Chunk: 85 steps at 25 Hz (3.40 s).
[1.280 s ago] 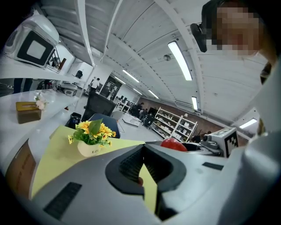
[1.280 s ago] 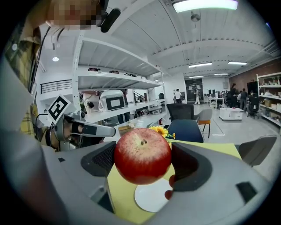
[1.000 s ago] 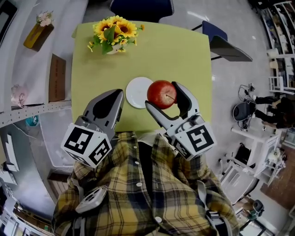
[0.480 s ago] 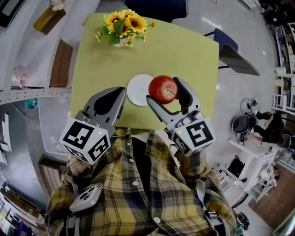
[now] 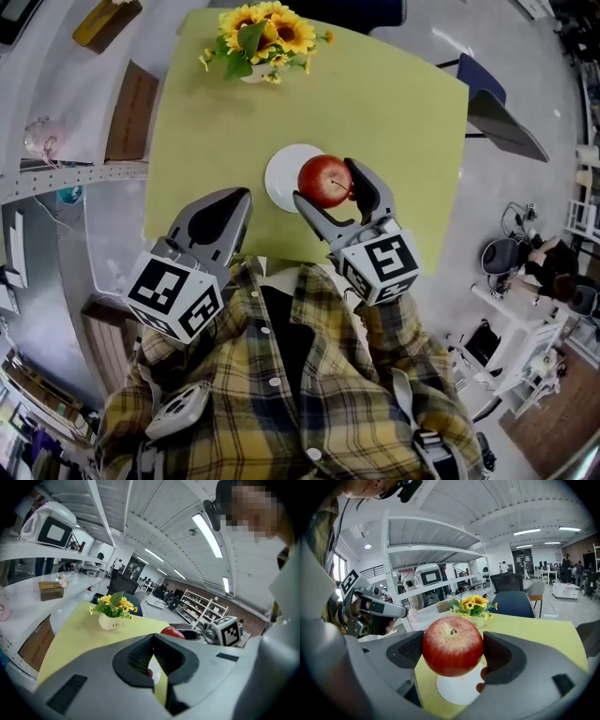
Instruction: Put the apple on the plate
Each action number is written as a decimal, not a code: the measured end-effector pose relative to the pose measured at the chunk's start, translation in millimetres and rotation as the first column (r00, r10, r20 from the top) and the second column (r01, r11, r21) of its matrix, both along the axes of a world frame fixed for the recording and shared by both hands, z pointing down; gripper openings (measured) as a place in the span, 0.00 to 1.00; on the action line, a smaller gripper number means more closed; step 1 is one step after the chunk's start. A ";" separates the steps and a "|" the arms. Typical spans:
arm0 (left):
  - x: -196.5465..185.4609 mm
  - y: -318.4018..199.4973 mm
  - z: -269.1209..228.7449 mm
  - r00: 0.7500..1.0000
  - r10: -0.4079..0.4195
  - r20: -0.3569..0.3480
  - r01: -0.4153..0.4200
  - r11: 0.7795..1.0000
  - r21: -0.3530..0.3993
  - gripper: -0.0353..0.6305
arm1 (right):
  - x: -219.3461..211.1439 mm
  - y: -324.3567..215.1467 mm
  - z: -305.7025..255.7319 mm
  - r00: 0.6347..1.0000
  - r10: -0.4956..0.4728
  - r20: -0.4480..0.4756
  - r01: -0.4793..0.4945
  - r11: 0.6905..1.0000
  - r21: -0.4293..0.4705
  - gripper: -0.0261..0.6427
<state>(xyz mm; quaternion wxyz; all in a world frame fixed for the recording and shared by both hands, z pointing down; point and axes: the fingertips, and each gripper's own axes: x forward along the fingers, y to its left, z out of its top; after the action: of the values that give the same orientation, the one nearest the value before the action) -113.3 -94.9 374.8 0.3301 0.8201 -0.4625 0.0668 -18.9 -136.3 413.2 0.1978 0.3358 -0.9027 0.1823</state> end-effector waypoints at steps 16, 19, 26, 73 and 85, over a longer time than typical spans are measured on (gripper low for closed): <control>-5.0 8.5 36.1 0.998 -0.029 0.048 0.033 0.996 -0.082 0.06 | -8.5 0.1 86.0 0.993 -0.035 -0.114 0.027 0.997 -0.073 0.60; -3.7 9.4 41.3 0.998 -0.030 0.050 0.035 0.994 -0.102 0.06 | -9.8 -0.6 102.3 0.993 -0.046 -0.112 0.037 0.996 -0.081 0.60; -2.2 9.9 44.0 0.998 -0.025 0.062 0.031 0.993 -0.110 0.06 | -11.0 0.4 132.2 0.989 -0.067 -0.132 0.057 0.995 -0.080 0.60; 1.9 -0.9 16.7 1.000 -0.022 0.010 0.022 1.000 -0.021 0.06 | -6.1 5.8 93.9 0.994 -0.010 -0.113 -0.001 0.995 -0.097 0.60; 6.8 -17.3 -35.2 0.998 0.009 -0.056 -0.003 0.994 0.106 0.06 | -4.0 9.2 -6.1 0.999 0.030 0.038 -0.028 0.999 -0.036 0.59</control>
<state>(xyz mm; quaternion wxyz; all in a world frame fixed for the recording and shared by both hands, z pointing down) -106.5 -112.2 339.5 0.2990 0.8393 -0.4536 0.0200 -22.9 -127.1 407.2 0.1835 0.3418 -0.8980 0.2075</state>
